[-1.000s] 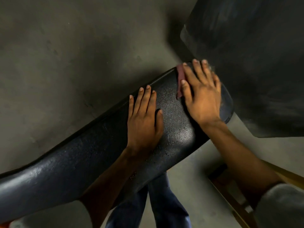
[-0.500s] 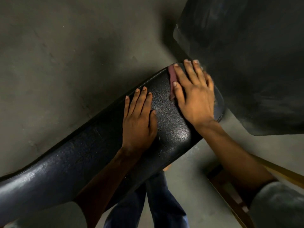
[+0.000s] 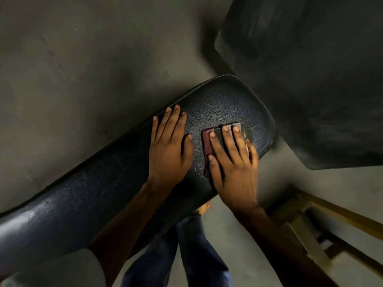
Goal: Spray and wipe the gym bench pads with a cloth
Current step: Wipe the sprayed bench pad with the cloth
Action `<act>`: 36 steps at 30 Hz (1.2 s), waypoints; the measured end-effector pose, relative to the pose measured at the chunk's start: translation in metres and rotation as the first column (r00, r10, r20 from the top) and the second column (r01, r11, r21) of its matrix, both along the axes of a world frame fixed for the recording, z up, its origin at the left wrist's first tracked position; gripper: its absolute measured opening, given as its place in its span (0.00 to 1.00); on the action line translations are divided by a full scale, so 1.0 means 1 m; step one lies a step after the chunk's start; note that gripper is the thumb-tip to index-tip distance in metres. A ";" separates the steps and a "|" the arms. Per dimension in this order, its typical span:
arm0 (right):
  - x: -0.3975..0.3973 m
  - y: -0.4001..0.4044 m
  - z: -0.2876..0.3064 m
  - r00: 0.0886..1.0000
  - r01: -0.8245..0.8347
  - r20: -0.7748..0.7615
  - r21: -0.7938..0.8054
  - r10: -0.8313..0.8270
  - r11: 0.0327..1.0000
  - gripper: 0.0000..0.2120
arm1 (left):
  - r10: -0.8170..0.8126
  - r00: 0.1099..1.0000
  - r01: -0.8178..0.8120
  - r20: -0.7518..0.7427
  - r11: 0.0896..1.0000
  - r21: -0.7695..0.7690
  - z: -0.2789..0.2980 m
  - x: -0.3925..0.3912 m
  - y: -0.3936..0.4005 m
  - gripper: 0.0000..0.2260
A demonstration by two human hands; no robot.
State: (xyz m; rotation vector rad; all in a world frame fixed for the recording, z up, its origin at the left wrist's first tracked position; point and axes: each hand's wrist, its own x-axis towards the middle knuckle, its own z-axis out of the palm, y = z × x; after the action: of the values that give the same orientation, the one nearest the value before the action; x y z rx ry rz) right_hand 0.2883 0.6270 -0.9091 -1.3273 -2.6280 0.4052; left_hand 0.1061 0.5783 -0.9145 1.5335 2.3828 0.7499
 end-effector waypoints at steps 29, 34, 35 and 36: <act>-0.047 -0.134 0.001 0.974 -0.225 -0.002 0.028 0.225 0.974 0.26 | 0.095 0.988 -0.116 -0.122 0.977 -0.176 0.017 -0.029 -0.177 0.25; -0.054 -0.125 0.001 0.999 -0.048 -0.002 0.074 0.048 0.996 0.25 | 0.155 0.978 -0.176 -0.140 0.972 -0.156 0.014 -0.034 -0.188 0.25; -0.066 -0.129 0.002 1.000 0.005 0.002 0.071 -0.005 0.997 0.25 | 0.152 0.980 -0.172 -0.127 0.972 -0.158 0.015 -0.035 -0.191 0.25; -0.077 -0.135 0.004 1.000 0.028 0.002 0.061 -0.028 0.998 0.26 | 0.153 0.983 -0.168 -0.104 0.974 -0.151 0.016 -0.035 -0.193 0.25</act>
State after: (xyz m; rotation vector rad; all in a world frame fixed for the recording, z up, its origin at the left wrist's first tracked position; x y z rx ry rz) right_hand 0.2111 0.4916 -0.9055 -1.3459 -2.5991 0.3170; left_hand 0.0706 0.3849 -0.8988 1.3518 2.5883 0.5144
